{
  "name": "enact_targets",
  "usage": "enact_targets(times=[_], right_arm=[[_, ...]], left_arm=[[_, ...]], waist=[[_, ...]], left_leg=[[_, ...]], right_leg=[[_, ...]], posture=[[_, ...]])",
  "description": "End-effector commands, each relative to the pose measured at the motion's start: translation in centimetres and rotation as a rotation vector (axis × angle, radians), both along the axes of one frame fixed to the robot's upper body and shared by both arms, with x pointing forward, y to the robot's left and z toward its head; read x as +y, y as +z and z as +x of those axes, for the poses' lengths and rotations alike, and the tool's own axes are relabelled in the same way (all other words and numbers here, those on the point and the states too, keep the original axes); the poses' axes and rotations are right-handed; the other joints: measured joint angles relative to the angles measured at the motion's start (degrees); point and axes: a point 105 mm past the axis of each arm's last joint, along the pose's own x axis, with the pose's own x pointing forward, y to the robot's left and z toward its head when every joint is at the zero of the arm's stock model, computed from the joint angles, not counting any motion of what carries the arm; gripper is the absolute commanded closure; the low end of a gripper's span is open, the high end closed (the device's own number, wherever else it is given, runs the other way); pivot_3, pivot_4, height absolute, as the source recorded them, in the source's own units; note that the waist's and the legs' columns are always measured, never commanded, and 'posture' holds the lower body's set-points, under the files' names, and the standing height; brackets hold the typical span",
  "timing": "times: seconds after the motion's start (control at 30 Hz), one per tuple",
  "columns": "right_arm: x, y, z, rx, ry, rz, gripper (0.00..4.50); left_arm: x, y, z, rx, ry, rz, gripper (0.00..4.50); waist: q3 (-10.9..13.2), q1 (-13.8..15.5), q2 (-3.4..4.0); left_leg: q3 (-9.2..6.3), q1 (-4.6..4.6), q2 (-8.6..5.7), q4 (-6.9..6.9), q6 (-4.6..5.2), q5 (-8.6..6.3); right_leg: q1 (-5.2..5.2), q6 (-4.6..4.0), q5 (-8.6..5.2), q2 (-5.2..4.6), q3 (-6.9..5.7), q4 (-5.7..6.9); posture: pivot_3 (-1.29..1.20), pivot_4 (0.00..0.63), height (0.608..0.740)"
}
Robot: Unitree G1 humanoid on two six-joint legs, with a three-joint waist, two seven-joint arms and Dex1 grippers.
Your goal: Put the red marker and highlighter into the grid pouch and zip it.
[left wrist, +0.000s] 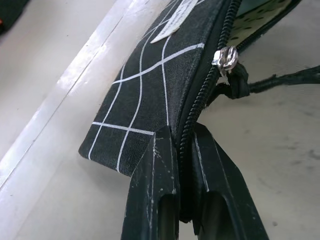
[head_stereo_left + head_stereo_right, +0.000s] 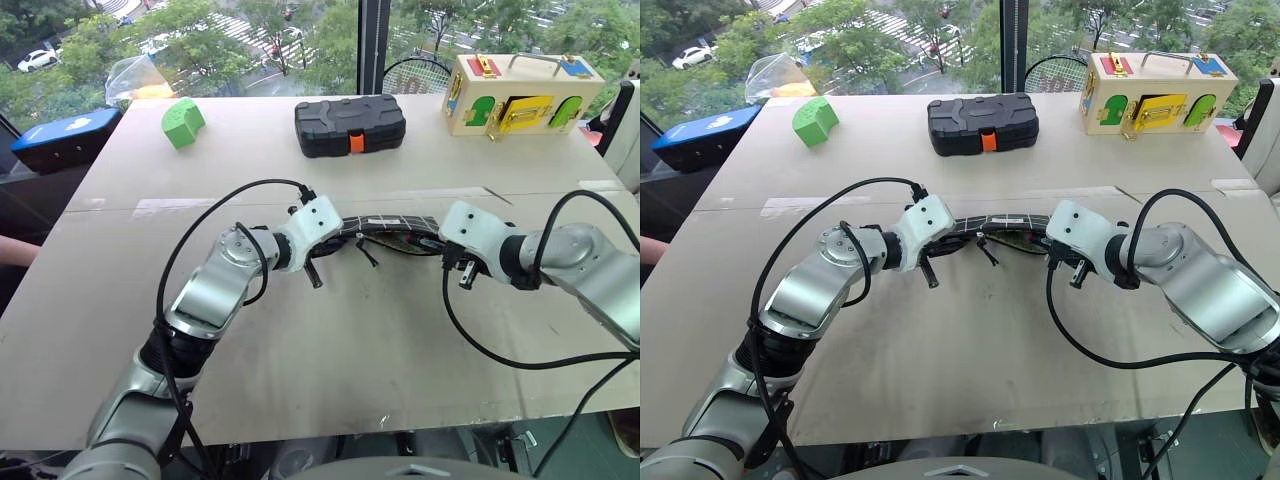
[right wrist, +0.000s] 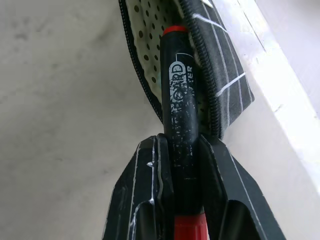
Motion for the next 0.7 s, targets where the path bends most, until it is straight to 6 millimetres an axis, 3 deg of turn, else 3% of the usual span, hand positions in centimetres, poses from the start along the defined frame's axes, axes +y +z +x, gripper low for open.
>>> enact_targets(times=[0.03, 0.43, 0.47, 0.53, 0.63, 0.7], right_arm=[[0.3, 1.4, 0.9, -0.078, 0.019, -0.031, 4.3], [6.0, 1.4, 3.1, -0.193, 0.23, -0.063, 4.3], [6.2, 1.3, 3.3, -0.202, 0.252, -0.069, 3.5], [6.1, 1.1, 3.7, -0.221, 0.26, -0.069, 2.92], [5.4, 2.3, 3.6, -0.248, 0.239, 0.001, 1.4], [4.9, 3.5, 2.9, -0.231, 0.221, 0.097, 1.16]], left_arm=[[-0.9, 0.9, -0.7, -0.044, -0.033, -0.01, 4.5], [-2.3, 1.1, -1.6, -0.023, -0.082, -0.046, 4.5], [-2.3, 1.2, -1.6, -0.021, -0.081, -0.048, 4.5], [-2.3, 1.4, -1.6, -0.015, -0.076, -0.056, 4.5], [-1.7, 1.4, -1.2, 0.017, -0.026, -0.087, 4.5], [-1.3, 1.1, -1.1, 0.044, 0.007, -0.108, 4.5]], waist=[[0.0, -0.12, 0.0], [-0.01, -0.22, -0.01], [-0.01, -0.22, -0.01], [-0.01, -0.28, -0.01], [-0.01, -0.24, -0.01], [-0.01, -0.19, -0.01]], left_leg=[[0.01, 0.01, 0.0, 0.01, 0.0, 0.0], [-0.01, 0.0, -0.01, 0.01, 0.0, 0.0], [-0.01, 0.0, -0.01, 0.02, 0.0, 0.0], [-0.02, 0.0, -0.02, 0.02, 0.0, 0.0], [-0.04, 0.0, -0.01, 0.01, 0.0, 0.0], [-0.07, 0.0, -0.01, 0.01, 0.0, 0.0]], right_leg=[[0.01, 0.0, 0.0, 0.0, 0.01, 0.0], [0.0, 0.0, 0.01, 0.01, 0.01, -0.01], [0.0, 0.0, 0.01, 0.01, 0.0, -0.01], [0.0, 0.0, 0.01, 0.01, 0.0, -0.01], [-0.02, -0.01, 0.01, 0.02, -0.01, -0.01], [-0.01, -0.01, 0.01, 0.02, -0.01, -0.01]], posture=[[0.0, 0.15, 0.74], [0.0, 0.15, 0.74], [0.0, 0.15, 0.74], [0.0, 0.15, 0.74], [0.0, 0.15, 0.74], [0.0, 0.15, 0.74]])
